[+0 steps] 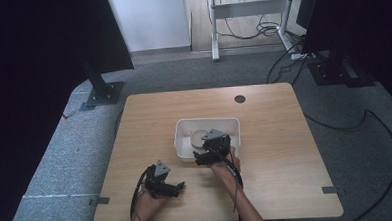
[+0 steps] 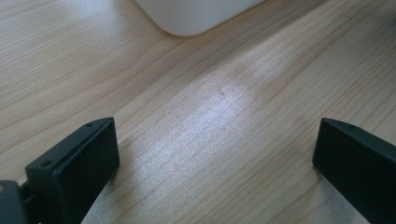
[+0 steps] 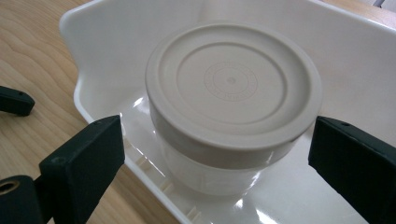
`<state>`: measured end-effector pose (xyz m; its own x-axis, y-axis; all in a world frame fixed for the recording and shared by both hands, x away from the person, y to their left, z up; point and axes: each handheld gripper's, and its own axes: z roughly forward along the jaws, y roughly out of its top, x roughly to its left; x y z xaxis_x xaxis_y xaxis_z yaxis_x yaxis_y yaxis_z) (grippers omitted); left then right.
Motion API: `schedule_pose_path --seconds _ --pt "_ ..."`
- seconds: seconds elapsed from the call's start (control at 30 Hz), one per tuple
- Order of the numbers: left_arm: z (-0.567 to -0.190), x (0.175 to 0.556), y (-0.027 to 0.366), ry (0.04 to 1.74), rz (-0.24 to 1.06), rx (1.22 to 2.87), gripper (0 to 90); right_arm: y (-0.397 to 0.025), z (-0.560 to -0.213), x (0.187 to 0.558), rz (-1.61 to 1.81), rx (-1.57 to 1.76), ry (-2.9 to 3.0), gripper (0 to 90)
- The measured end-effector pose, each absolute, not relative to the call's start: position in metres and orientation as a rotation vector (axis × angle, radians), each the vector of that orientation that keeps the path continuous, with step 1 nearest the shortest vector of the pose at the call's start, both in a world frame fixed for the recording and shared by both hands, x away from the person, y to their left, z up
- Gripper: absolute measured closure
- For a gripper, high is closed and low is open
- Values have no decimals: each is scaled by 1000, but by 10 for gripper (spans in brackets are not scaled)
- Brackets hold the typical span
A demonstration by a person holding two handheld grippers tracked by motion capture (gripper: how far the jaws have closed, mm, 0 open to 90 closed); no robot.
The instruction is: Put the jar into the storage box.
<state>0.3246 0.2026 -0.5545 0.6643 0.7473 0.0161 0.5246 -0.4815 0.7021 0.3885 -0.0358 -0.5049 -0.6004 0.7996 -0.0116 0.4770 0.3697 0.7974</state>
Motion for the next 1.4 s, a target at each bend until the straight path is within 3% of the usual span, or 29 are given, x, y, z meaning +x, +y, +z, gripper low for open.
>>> schedule_pose_path --seconds 1.4 --pt "-554 325 203 978 421 2197 3 -65 -509 361 1093 1054 2263 44"
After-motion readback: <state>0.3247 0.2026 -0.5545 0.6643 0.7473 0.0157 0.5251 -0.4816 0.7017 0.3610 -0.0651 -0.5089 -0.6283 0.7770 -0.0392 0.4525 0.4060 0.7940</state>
